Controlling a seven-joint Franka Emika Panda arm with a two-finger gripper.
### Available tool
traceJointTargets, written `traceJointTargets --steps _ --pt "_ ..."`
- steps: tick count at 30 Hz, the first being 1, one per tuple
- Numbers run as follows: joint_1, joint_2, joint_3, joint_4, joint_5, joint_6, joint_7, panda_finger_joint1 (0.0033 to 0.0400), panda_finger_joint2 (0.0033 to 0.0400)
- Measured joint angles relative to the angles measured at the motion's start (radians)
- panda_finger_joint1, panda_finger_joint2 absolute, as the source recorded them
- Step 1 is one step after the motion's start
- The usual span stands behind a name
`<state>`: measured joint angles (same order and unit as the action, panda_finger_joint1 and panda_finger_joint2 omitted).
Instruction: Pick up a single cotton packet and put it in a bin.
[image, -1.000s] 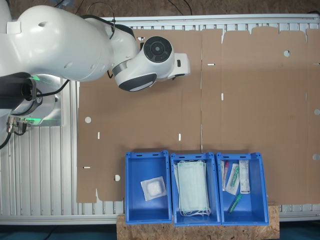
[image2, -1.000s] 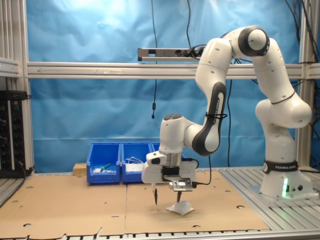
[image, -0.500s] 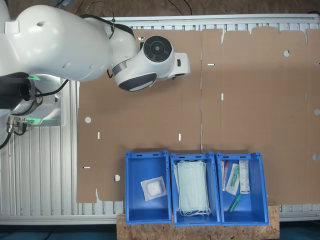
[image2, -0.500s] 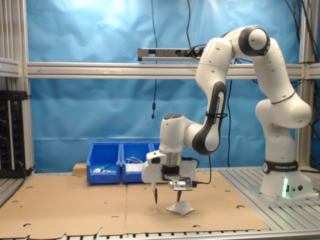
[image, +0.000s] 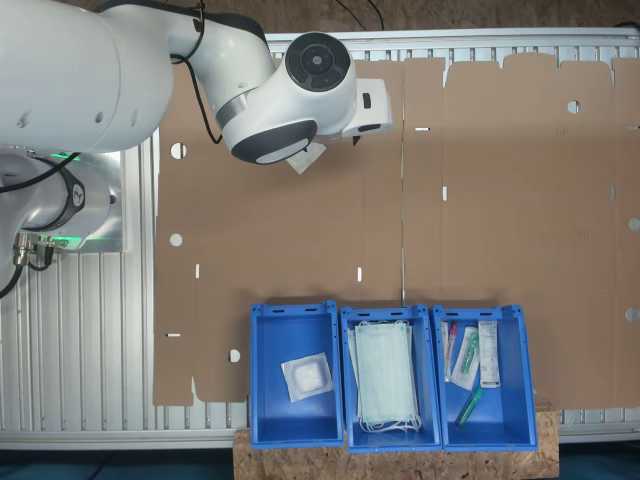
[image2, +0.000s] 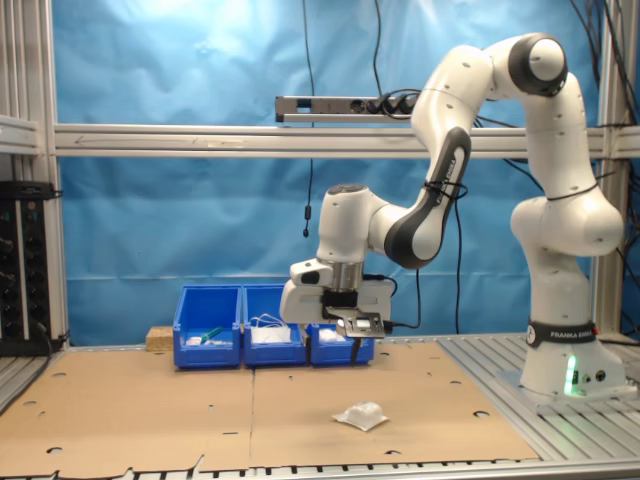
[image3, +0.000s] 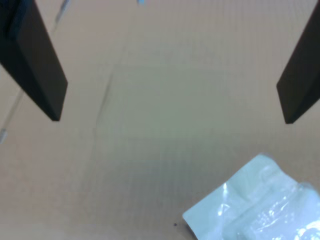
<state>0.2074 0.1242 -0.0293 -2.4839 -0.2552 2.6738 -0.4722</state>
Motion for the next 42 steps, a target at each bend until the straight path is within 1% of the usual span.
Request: traceJointTargets --steps 4,6,10,11,13,20,26,30,31,42 --pt "0.001 -0.061 0.013 -0.013 0.000 -0.039 -0.022 0.0400 0.0400" --pt "0.001 -0.081 0.018 -0.021 0.000 -0.056 -0.039 0.0400 0.0400" --pt "0.002 -0.101 0.025 -0.037 0.000 -0.083 -0.079 0.0400 0.0400" --pt "0.002 -0.101 0.025 -0.037 0.000 -0.083 -0.079 0.0400 0.0400" --pt "0.002 -0.104 0.027 -0.045 0.000 -0.095 -0.100 0.0400 0.0400" --pt "0.002 -0.100 0.029 -0.066 0.000 -0.128 -0.188 0.0400 0.0400" --pt "0.002 -0.076 0.029 -0.070 0.005 -0.140 -0.270 0.0400 0.0400" --pt "0.002 -0.055 0.029 -0.070 0.008 -0.141 -0.322 0.0400 0.0400" --pt "0.002 -0.044 0.029 -0.070 0.009 -0.140 -0.346 0.0400 0.0400" --pt "0.002 0.018 0.029 -0.070 0.016 -0.122 -0.485 0.0400 0.0400"
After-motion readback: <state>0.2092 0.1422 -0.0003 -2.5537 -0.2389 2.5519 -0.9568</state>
